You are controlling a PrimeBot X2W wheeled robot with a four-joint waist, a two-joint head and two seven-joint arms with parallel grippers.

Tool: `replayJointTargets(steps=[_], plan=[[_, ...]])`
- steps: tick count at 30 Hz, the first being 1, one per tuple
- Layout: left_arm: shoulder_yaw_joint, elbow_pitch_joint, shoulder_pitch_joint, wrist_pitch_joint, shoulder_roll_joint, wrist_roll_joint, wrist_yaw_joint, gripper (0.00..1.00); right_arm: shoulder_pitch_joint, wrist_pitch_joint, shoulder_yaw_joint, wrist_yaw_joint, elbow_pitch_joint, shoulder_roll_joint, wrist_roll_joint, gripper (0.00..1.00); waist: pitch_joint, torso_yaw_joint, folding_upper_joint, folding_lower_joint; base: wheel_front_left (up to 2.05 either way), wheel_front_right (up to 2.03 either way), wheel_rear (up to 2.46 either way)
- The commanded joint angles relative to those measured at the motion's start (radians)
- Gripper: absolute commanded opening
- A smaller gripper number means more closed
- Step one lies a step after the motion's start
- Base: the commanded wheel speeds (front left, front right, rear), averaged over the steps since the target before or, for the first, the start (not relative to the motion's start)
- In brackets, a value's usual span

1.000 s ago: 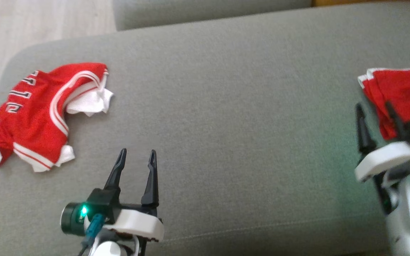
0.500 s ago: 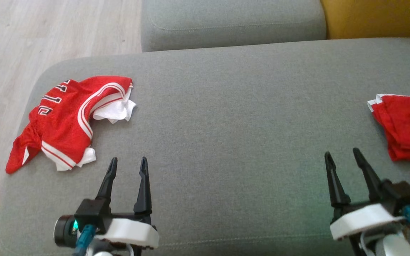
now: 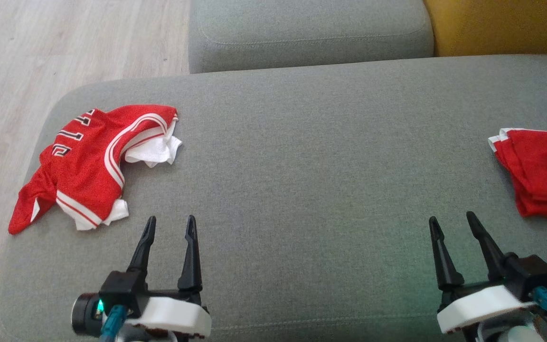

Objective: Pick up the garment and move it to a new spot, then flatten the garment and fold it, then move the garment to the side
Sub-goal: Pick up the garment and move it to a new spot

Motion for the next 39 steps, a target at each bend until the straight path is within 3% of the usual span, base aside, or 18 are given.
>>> replayJointTargets(steps=[1,11,16,32,39], plan=[[0.033,-0.03,-0.029,-0.012,-0.003,0.012,0.011,1.0,-0.026,-0.009,0.027,0.0,-0.035,-0.004,0.006,1.0,0.0,0.0,0.0,0.0,0.0,0.0,0.0],[0.036,-0.016,-0.03,-0.012,-0.003,0.016,0.007,1.0,-0.012,-0.009,0.034,0.0,-0.032,-0.003,0.014,1.0,0.002,0.005,0.0,0.0,0.0,0.0,0.0],[0.034,-0.011,-0.035,-0.012,-0.003,0.027,0.009,1.0,-0.006,-0.009,0.044,0.0,-0.029,-0.003,0.029,1.0,0.001,0.041,0.0,0.0,0.0,0.0,0.0],[0.017,-0.029,-0.03,-0.012,-0.003,0.028,0.027,1.0,0.024,-0.009,0.051,0.0,-0.043,-0.003,0.047,1.0,0.015,0.308,0.0,0.0,0.0,0.0,0.0],[0.017,-0.041,-0.025,-0.012,-0.003,0.029,0.031,1.0,0.026,-0.009,0.055,0.0,-0.047,-0.003,0.046,1.0,0.027,0.392,0.0,0.0,0.0,0.0,0.0]])
